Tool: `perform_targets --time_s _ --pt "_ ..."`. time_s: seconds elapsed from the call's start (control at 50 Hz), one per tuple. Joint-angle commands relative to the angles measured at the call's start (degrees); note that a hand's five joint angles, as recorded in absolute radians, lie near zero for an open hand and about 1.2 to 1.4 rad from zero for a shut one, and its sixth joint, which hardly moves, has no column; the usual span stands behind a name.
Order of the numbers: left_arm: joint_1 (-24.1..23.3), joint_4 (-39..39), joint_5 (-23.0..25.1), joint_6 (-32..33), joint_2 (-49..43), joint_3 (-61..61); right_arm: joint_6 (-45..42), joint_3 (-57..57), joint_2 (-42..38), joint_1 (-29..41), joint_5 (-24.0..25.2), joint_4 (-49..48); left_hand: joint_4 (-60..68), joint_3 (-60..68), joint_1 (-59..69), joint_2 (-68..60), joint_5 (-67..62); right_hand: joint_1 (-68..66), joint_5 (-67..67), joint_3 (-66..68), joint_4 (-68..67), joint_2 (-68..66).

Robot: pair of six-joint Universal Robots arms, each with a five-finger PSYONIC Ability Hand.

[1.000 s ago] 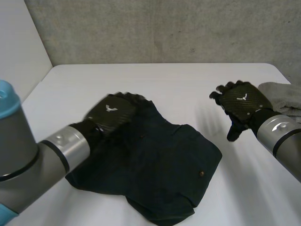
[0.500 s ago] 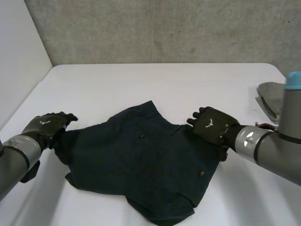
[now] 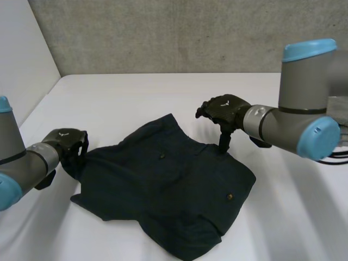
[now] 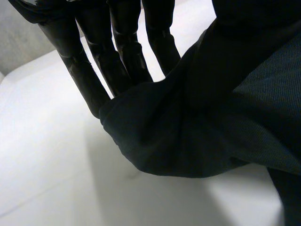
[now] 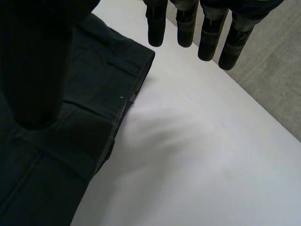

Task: Fold the laundry.

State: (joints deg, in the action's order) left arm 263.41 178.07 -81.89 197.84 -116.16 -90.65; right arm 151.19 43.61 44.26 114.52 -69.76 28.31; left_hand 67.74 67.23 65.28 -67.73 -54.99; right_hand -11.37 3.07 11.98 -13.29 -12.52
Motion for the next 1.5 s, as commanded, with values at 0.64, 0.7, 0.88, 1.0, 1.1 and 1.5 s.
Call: perform_targets --time_s 0.64,0.7,0.88,1.0,1.1,1.5 --pt "-28.7 -5.3 -0.5 16.1 37.0 -8.0 1.3 -28.1 -21.6 6.5 14.4 -3.5 12.3 12.8 14.7 -12.3 -15.0 1.4 -3.1 -2.0 3.3 2.5" --pt "-28.8 -6.1 -0.5 16.2 38.3 -8.4 1.3 -29.4 -23.3 7.0 14.2 -3.6 12.3 12.8 14.7 -12.3 -15.0 1.4 -3.1 -2.0 3.3 2.5" --pt "-28.1 -5.5 -0.5 16.3 38.1 -9.2 1.7 -32.9 -25.9 7.6 11.4 -6.8 12.3 12.8 14.7 -12.3 -15.0 -68.6 66.9 68.0 -66.7 -67.5" --pt "-20.2 0.6 -0.3 16.3 29.5 -6.1 1.8 -36.0 -21.2 7.4 -5.1 -15.5 12.3 12.8 14.7 -12.3 -15.0 -68.6 66.9 68.0 -66.7 -67.5" --pt "-14.5 8.4 0.0 16.3 20.2 2.3 2.0 -36.8 -14.7 5.7 -10.6 -23.2 12.3 12.8 14.7 -12.3 -15.0 -68.6 66.9 68.0 -66.7 -67.5" --pt "-18.0 48.0 -0.6 10.8 11.9 10.5 1.7 -18.2 6.1 4.0 -15.8 -32.4 12.3 12.8 14.7 -12.3 -15.0 -68.6 66.9 68.0 -66.7 -67.5"
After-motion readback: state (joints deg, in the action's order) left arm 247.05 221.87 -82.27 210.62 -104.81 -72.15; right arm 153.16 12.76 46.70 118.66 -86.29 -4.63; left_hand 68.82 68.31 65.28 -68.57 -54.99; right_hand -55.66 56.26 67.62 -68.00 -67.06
